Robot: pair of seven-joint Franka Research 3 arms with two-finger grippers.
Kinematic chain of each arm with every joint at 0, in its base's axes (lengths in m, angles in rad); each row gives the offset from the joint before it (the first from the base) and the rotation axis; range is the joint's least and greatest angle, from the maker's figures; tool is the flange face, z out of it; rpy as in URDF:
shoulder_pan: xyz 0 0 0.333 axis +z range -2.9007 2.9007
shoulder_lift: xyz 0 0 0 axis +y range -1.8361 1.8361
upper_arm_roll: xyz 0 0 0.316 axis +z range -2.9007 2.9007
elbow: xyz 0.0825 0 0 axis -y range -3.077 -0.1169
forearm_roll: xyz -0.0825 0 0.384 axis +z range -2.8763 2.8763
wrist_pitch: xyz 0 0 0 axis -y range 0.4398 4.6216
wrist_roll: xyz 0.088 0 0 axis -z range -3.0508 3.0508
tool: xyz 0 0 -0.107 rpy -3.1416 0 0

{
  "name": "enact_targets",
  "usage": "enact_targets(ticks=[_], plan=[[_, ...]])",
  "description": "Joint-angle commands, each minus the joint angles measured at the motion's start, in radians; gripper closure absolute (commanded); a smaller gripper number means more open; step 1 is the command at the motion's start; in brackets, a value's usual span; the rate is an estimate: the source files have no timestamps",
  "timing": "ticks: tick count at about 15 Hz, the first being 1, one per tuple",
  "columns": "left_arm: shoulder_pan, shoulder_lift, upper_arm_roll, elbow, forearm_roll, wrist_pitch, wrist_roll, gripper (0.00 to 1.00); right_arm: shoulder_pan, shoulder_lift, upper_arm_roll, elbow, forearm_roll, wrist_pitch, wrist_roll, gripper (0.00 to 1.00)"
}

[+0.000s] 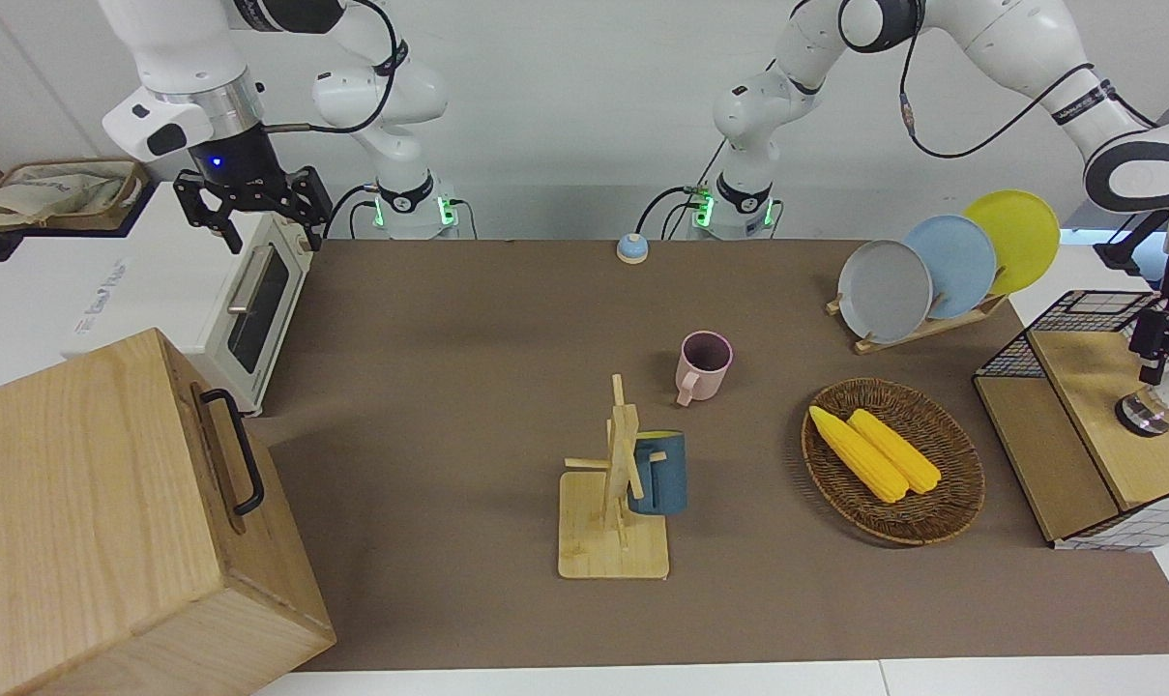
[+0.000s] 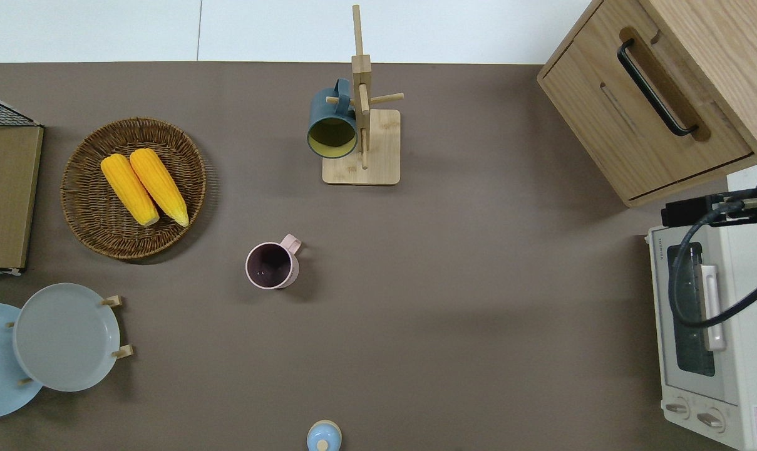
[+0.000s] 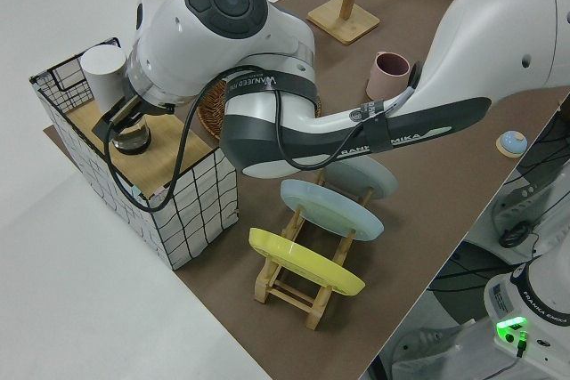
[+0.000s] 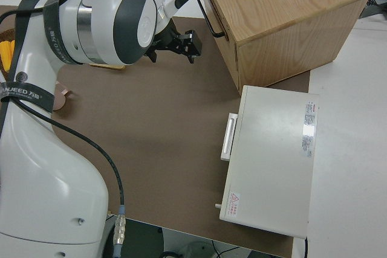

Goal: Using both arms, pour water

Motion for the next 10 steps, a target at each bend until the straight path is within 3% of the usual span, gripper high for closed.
enact_targets(ticks=[1, 10], plan=[[-0.013, -0.021, 0.014, 0.063, 0.153, -0.153, -0.114, 0.0, 0.001, -0.006, -0.002, 0.0, 0.01, -0.007, -0.014, 0.009], [-0.046, -0.167, 0.014, 0.067, 0.317, -0.492, -0.205, 0.0, 0.001, -0.006, -0.002, 0.0, 0.01, -0.007, -0.014, 0.009]])
